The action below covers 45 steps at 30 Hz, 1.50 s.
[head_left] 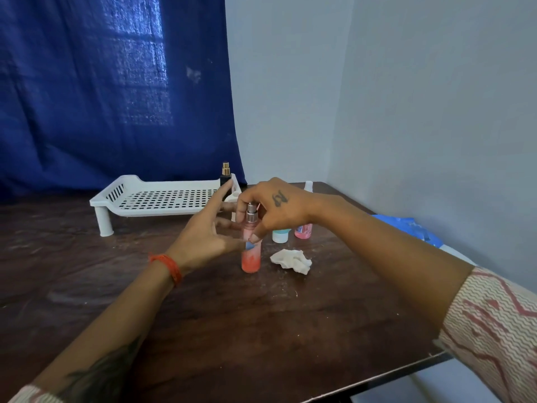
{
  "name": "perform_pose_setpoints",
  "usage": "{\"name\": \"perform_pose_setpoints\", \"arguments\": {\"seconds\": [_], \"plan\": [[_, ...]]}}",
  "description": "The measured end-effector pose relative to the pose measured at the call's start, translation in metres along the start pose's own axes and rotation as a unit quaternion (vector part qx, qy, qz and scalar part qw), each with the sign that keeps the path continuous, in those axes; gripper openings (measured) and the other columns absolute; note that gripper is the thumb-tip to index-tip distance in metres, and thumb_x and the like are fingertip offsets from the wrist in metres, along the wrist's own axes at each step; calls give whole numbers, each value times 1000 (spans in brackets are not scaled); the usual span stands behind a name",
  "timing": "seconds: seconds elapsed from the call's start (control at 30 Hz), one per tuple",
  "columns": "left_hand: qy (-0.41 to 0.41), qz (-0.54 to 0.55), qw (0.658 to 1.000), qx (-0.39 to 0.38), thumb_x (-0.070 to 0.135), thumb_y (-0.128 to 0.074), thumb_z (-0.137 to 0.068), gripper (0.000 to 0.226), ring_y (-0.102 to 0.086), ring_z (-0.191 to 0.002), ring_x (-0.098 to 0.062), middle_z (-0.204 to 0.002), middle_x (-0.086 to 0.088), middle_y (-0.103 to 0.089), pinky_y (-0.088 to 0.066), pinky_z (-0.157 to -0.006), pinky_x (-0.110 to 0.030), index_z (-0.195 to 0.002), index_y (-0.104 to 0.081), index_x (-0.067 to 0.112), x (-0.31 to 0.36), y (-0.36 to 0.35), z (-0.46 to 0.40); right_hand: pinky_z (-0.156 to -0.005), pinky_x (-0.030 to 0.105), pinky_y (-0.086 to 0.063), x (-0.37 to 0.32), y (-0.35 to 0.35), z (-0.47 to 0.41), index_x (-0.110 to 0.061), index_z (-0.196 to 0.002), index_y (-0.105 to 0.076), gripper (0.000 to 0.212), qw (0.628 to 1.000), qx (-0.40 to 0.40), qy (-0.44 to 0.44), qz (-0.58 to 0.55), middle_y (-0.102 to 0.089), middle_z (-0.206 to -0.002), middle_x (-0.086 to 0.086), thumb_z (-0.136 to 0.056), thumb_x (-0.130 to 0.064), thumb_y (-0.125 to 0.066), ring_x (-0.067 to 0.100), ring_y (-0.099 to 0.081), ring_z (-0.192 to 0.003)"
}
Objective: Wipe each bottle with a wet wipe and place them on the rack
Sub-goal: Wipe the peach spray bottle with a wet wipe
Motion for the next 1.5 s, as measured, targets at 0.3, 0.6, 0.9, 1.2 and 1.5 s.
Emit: {"name": "perform_pose_setpoints", "arguments": {"seconds": [0.3,0.6,0.9,1.2,1.5], "plan": [[-5,-80,981,177,49,-75,-53,105,-52,-116,-16,-135,0,-47,-50,-92,-39,-145,-28,32,-19,48,6,-72,22,-48,-9,37,-43,-15,-98,-66,32,999,46,24,7,-64,-99,-2,-69,-14,-80,9,-58,-81],[-19,-138,960,242,33,-74,-75,80,-48,-119,-17,-139,-4,-40,-51,-91,-41,-143,-33,28,-41,51,3,-62,12,-41,-6,43,-124,-16,-94,-62,28,994,104,26,20,-56,-97,-5,-71,-8,-77,12,-53,-89],[-25,-140,954,263,28,-73,-78,75,-52,-105,-9,-137,-3,-42,-50,-87,-31,-143,-35,26,-49,49,1,-72,22,-45,12,23,-175,-11,-101,-63,28,994,83,-7,65,-59,-114,5,-76,-4,-73,21,-56,-102],[-36,-136,951,277,27,-72,-79,71,-52,-102,-7,-135,-1,-43,-51,-87,-31,-141,-37,26,-49,50,1,-69,21,-44,21,8,-193,-11,-103,-63,29,994,56,-29,85,-57,-118,8,-77,-1,-71,22,-56,-102],[-37,-140,951,274,28,-72,-79,72,-51,-101,-6,-135,0,-43,-52,-86,-31,-142,-37,25,-49,49,1,-71,21,-43,27,3,-199,-11,-109,-62,33,993,52,-42,94,-56,-121,9,-78,-4,-71,25,-54,-108]]}}
Point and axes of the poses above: each hand's wrist, its own z-axis away from the middle knuckle, its own y-axis out of the back of the hand, x = y × z, the point moved 3 cm from there along -z, towards the middle knuckle
